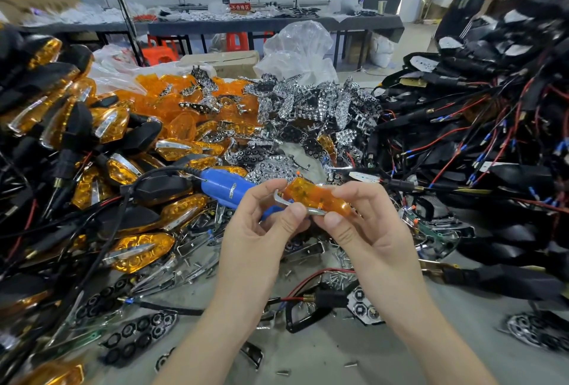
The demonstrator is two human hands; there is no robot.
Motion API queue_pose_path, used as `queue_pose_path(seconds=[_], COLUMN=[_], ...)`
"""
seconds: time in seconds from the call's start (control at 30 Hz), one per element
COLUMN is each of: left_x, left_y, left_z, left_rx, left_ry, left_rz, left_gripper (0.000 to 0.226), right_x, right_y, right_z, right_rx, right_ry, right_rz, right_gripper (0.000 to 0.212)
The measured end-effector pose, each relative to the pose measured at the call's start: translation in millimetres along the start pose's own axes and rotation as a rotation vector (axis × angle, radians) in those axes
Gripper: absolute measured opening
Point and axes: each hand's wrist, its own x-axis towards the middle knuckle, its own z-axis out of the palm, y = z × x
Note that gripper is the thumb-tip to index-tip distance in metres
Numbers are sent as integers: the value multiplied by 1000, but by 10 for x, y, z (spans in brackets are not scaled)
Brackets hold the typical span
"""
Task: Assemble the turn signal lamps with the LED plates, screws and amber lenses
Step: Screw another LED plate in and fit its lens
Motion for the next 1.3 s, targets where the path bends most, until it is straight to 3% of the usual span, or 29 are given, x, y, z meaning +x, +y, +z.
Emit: queue_pose_path(seconds=[0.5, 0.7, 1.0, 1.3], left_x=[10, 11, 5, -35], left_y=[-36, -32, -36, -48], left_z=[16, 12, -62, -52], left_rx=[-215, -247, -5, 129], left_ry=[-24, -41, -123, -222], left_rz=[-54, -49, 22, 67], left_gripper=[29, 39, 42, 34], right_x=[-16, -25, -19, -21], right_y=[-28, -51, -106, -94], right_z=[-24, -16, -31, -21], right_rx=[130, 172, 200, 24], right_ry=[73, 46, 35, 36], right_rz=[-1, 25, 30, -30], right_gripper=[19, 26, 27, 27])
